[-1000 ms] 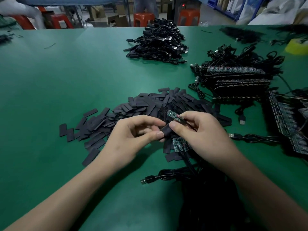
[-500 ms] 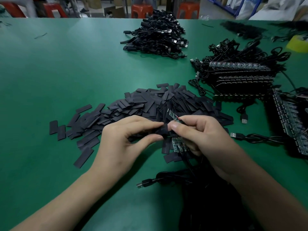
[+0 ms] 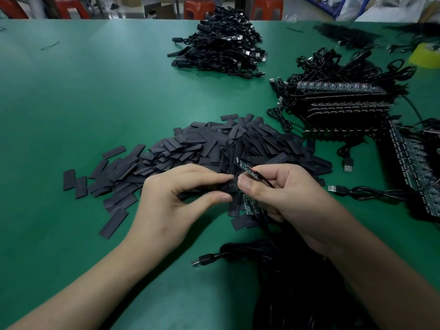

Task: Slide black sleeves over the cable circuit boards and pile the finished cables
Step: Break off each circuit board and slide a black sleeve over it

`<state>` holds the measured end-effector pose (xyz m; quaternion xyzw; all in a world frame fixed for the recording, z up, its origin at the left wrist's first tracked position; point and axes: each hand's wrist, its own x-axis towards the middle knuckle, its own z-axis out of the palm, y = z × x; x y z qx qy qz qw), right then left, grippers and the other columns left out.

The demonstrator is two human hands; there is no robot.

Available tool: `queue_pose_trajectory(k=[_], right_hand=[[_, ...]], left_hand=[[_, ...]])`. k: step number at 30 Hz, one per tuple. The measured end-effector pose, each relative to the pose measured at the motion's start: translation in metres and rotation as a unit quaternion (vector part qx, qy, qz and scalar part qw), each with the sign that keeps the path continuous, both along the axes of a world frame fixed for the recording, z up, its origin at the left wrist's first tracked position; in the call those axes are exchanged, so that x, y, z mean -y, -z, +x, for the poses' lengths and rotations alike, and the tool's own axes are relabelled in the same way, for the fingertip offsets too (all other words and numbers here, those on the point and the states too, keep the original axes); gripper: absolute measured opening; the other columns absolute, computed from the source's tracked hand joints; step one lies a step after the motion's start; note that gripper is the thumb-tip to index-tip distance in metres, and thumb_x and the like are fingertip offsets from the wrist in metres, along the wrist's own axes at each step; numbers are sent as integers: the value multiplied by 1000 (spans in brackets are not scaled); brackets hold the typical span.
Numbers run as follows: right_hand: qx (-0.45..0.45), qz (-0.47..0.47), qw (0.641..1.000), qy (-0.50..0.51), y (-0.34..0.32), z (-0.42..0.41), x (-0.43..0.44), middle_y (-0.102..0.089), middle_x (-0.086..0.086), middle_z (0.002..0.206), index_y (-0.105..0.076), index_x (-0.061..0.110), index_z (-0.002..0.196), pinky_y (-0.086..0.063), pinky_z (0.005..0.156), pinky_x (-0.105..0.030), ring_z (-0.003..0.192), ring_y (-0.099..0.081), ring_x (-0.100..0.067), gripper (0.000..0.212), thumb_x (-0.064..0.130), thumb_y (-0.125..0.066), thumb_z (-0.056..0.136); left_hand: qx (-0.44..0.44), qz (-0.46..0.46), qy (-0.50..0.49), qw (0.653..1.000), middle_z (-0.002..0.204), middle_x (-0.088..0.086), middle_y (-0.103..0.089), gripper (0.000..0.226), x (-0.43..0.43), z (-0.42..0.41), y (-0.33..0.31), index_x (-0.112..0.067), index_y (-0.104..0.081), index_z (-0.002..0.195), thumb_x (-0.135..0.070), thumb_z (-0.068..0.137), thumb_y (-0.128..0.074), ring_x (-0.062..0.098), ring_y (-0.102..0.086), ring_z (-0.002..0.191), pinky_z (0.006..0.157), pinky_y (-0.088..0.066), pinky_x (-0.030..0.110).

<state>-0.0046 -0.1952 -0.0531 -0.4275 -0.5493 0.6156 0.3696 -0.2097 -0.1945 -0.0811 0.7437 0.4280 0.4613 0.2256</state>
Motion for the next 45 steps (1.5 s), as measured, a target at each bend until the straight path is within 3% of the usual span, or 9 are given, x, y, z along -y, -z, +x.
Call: queue_pose_trajectory(k=[8, 14, 19, 23, 26, 29, 34, 41, 45], right_hand=[[-15, -1, 1000, 6, 3, -1, 0, -55, 17, 48, -70, 14, 86, -36, 42, -4, 40, -50, 6, 13, 11, -63, 97], [1, -18, 1000, -4, 4, -1, -1, -42, 14, 50, -78, 29, 82, -15, 42, -21, 47, -22, -7, 14, 42, -71, 82], [3, -21, 1000, 9, 4, 0, -1, -40, 14, 52, -79, 27, 82, -15, 43, -22, 48, -21, -7, 16, 42, -74, 79], [-2, -14, 1000, -3, 5, 2, -1, -48, 16, 49, -77, 22, 80, -27, 40, -9, 40, -35, 1, 12, 29, -71, 88], [-17, -21, 1000, 1, 4, 2, -1, -52, 15, 49, -75, 17, 80, -32, 41, -6, 39, -43, 3, 14, 18, -68, 92], [-1, -25, 1000, -4, 3, 2, -2, -42, 14, 53, -77, 22, 80, -20, 42, -15, 45, -27, -2, 11, 32, -72, 83], [2, -32, 999, -7, 3, 3, -2, -33, 6, 54, -78, 24, 85, -11, 45, -26, 49, -18, -10, 14, 36, -73, 81], [27, -15, 1000, -4, 6, 3, -1, -46, 13, 53, -79, 27, 86, -16, 44, -21, 47, -26, -6, 9, 26, -72, 90], [16, -12, 1000, -8, 5, 3, -1, -34, 7, 53, -78, 25, 84, -14, 44, -24, 48, -21, -8, 15, 39, -72, 83]], left_hand=[[23, -22, 12, 999, 95, -7, -76, 27, 0, 2, 0, -17, -80, 101, -28, 76, -81, 11, -72, 89, 84, -54, 22], [20, -17, 12, 1000, 96, -6, -76, 27, 0, 0, 0, -16, -81, 102, -23, 76, -84, 12, -72, 90, 84, -55, 25], [16, -14, 10, 1000, 95, -7, -76, 27, 0, 0, 0, -16, -81, 101, -22, 75, -84, 11, -72, 89, 84, -55, 23], [22, -13, 12, 1000, 95, -8, -76, 26, -1, -1, 1, -17, -81, 101, -24, 76, -84, 11, -72, 90, 84, -53, 21], [28, -19, 12, 999, 95, -7, -76, 26, -1, -1, 1, -16, -81, 100, -22, 75, -85, 11, -72, 90, 84, -53, 21], [32, -24, 14, 999, 94, -7, -76, 26, -1, -2, 1, -15, -81, 100, -21, 75, -84, 11, -72, 90, 84, -52, 20], [31, -25, 19, 999, 95, -8, -76, 25, -2, -2, 3, -16, -81, 100, -21, 75, -84, 11, -72, 90, 84, -52, 19], [20, -6, 17, 1000, 96, -10, -75, 26, -2, -2, 4, -22, -80, 103, -26, 78, -82, 14, -72, 90, 81, -56, 28], [7, 10, 14, 1000, 96, -12, -74, 25, -3, -2, 4, -23, -79, 103, -27, 79, -82, 12, -72, 90, 81, -55, 24]])
